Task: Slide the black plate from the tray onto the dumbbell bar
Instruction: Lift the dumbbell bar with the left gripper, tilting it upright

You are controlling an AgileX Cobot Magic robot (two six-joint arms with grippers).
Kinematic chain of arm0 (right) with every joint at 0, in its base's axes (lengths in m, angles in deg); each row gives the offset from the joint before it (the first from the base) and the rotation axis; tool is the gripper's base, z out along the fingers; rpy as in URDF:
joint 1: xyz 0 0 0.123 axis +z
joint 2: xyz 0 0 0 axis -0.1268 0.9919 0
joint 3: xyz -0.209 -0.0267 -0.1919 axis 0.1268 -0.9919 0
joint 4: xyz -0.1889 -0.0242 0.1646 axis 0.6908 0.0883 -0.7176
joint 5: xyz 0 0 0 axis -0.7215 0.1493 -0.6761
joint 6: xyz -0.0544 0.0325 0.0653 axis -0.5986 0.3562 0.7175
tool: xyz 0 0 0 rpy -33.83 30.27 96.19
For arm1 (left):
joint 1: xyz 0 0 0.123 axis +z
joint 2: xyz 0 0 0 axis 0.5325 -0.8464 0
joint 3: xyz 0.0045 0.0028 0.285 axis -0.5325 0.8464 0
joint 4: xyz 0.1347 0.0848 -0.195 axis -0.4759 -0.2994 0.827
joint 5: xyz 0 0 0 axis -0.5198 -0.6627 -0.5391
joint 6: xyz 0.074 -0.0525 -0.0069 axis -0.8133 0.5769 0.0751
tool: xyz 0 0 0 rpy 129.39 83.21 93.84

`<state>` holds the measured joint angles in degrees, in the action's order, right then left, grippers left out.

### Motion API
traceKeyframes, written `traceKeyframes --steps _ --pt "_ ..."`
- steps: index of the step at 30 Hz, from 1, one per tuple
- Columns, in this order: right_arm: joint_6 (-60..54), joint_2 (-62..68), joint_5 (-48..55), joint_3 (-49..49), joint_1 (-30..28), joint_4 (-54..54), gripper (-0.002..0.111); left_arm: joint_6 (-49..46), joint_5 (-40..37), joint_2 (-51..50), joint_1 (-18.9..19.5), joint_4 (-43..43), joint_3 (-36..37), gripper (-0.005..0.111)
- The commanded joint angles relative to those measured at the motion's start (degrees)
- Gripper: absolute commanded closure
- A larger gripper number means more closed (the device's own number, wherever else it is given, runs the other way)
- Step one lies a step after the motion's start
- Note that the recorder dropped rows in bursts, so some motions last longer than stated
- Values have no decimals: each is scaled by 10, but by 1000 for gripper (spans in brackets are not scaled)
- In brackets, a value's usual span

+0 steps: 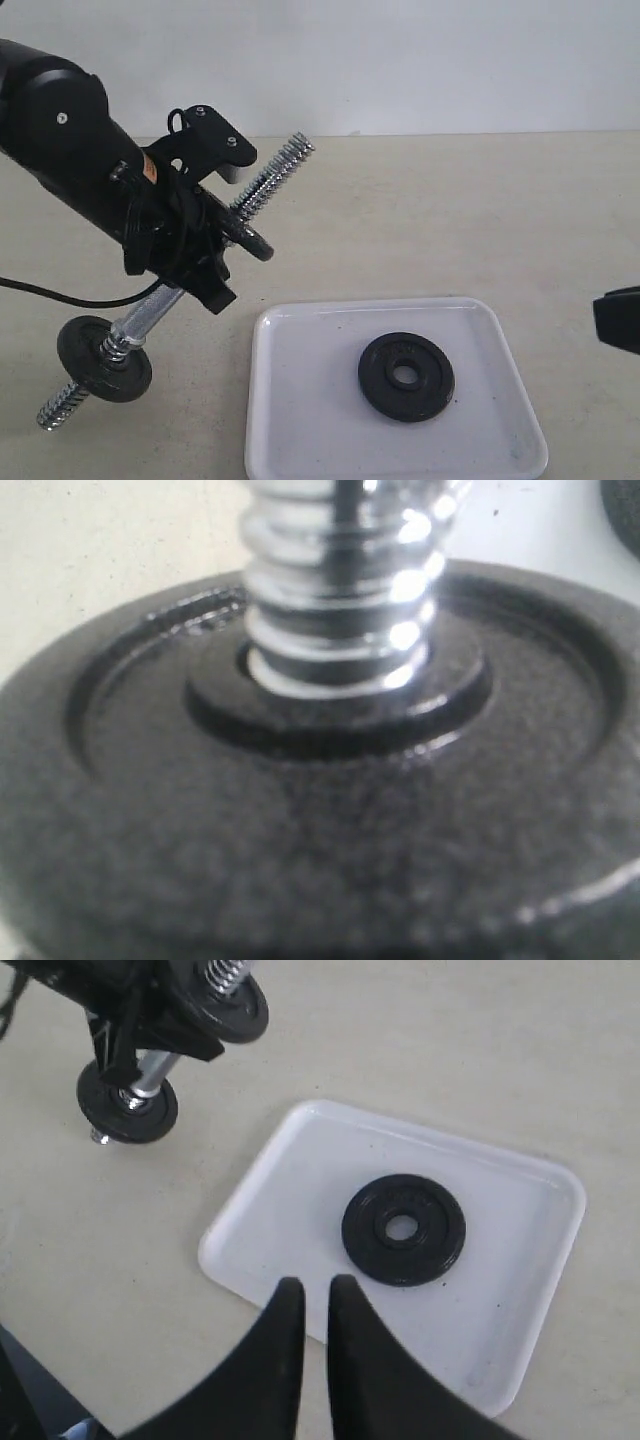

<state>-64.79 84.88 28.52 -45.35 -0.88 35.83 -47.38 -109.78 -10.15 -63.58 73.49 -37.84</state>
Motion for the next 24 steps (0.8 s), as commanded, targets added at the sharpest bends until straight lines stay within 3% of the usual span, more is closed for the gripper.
traceKeyframes --steps 1,8,19,24 --pt "-40 50 -15 -4 -1 -62 85 1 58 73 -2 4 -14 102" --pt "-93 108 -46 -4 -1 -133 47 1 58 122 -2 14 -14 102" --pt "-125 191 -88 -4 12 -134 44 1 30 143 -2 23 -14 102" --pt "-132 228 -116 -4 65 -134 28 1 28 143 -2 25 -14 102"
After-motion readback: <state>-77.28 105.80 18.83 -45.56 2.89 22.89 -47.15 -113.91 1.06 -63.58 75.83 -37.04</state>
